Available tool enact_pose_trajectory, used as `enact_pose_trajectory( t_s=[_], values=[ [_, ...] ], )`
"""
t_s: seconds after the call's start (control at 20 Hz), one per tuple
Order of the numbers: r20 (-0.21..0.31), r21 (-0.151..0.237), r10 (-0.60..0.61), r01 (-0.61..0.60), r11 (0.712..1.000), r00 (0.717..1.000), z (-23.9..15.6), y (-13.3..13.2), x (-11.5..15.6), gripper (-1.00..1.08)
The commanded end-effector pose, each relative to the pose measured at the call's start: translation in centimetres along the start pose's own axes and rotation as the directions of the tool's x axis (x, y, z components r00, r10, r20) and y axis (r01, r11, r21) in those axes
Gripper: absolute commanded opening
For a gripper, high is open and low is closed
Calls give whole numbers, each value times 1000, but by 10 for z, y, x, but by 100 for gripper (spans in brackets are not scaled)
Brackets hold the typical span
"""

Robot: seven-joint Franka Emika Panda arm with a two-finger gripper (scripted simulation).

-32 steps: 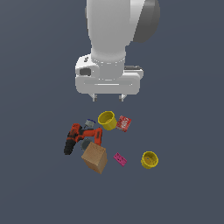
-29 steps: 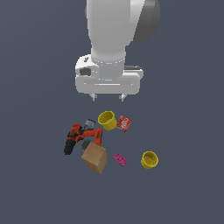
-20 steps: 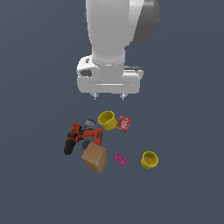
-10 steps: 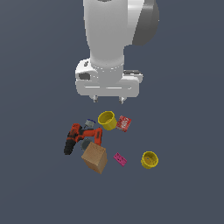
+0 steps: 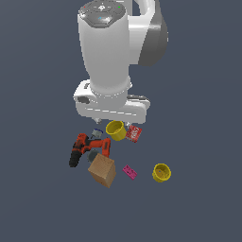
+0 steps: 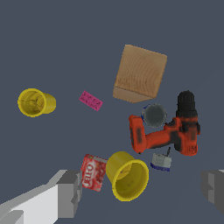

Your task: Pick up a designated object from a clutter of objects.

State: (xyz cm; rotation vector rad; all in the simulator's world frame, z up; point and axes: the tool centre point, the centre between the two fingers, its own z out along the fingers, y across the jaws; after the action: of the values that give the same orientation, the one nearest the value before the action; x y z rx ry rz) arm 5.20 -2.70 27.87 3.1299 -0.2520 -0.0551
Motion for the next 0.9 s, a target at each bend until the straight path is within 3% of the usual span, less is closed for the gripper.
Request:
enact_pose_trajectory(
  t_s=[0.0,0.4,0.85],
  values=[
    [-4,2,41,-41,999,999,10,3,18,100],
    [-20,9,176,-176,984,984,47,15,73,100],
    [-30,13,259,-259,966,965,76,24,104,100]
  ],
)
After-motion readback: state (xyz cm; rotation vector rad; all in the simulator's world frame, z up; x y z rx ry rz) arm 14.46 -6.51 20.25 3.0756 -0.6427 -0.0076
